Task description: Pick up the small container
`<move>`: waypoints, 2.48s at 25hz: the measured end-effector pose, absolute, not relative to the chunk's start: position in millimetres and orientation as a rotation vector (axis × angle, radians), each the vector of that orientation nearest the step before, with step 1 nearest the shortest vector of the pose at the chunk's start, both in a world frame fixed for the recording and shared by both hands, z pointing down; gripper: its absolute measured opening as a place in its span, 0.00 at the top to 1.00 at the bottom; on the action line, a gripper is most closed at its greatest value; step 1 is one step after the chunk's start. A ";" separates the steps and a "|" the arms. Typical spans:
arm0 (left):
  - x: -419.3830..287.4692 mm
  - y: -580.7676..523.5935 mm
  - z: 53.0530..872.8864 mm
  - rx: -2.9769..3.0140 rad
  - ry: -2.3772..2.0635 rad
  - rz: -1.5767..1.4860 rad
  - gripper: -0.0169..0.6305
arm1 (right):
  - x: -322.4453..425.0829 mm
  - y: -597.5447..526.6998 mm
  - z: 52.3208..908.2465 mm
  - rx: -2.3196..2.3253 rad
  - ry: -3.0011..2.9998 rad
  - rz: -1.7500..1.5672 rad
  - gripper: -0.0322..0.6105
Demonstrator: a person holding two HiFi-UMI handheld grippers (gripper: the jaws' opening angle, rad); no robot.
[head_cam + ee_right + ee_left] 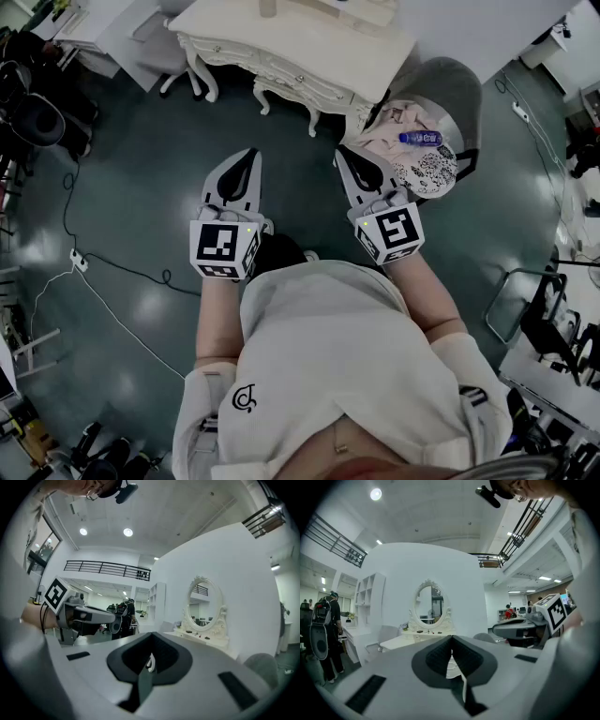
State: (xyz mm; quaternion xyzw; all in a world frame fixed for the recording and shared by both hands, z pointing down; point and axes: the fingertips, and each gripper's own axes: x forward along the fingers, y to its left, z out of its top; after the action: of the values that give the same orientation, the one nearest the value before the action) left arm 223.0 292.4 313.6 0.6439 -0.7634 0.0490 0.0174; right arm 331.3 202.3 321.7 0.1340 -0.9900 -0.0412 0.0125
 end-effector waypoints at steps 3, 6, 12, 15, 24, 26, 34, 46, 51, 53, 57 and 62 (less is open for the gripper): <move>223.5 293.8 312.9 2.003 -2.364 0.141 0.95 | 331.4 203.9 321.8 0.416 -3.085 -0.123 0.94; 221.3 292.5 313.8 1.997 -2.358 0.131 0.95 | 330.1 203.6 322.7 0.414 -3.083 -0.120 0.94; 209.4 287.7 314.2 2.023 -2.319 0.124 0.95 | 317.4 202.6 329.1 0.415 -3.060 -0.096 0.94; 200.4 281.3 317.2 2.050 -2.290 0.119 0.95 | 305.9 196.5 333.0 0.442 -3.058 -0.059 0.94; 105.6 260.3 307.7 2.085 -2.278 0.193 0.95 | 218.5 173.6 341.9 0.520 -2.987 -0.031 0.94; 77.0 256.9 304.5 2.100 -2.269 0.184 0.95 | 192.2 168.8 337.8 0.547 -2.989 -0.038 0.94; -24.5 243.5 302.8 2.153 -2.185 0.170 0.95 | 102.1 149.2 328.7 0.697 -2.974 0.010 0.94; -95.9 183.0 320.5 2.175 -2.142 0.202 0.95 | 16.4 92.0 350.3 0.650 -2.947 -0.009 0.94; -140.2 123.2 324.3 2.160 -2.145 0.203 0.95 | -25.7 31.3 352.8 0.643 -2.945 -0.001 0.94; -158.7 92.8 323.4 2.157 -2.143 0.197 0.95 | -44.2 1.4 351.9 0.643 -2.945 0.010 0.94; -191.3 22.8 324.0 2.174 -2.134 0.228 0.95 | -81.5 -64.4 354.3 0.639 -2.939 0.042 0.94; -228.7 -60.8 328.1 2.174 -2.107 0.229 0.95 | -117.6 -143.7 360.1 0.643 -2.917 0.098 0.94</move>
State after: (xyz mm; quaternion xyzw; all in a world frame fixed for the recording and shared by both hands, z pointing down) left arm -228.7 -60.8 328.1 0.7151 -0.6930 0.0753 0.0527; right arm -117.6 -143.7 360.1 0.2145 -0.9732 0.0328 0.0764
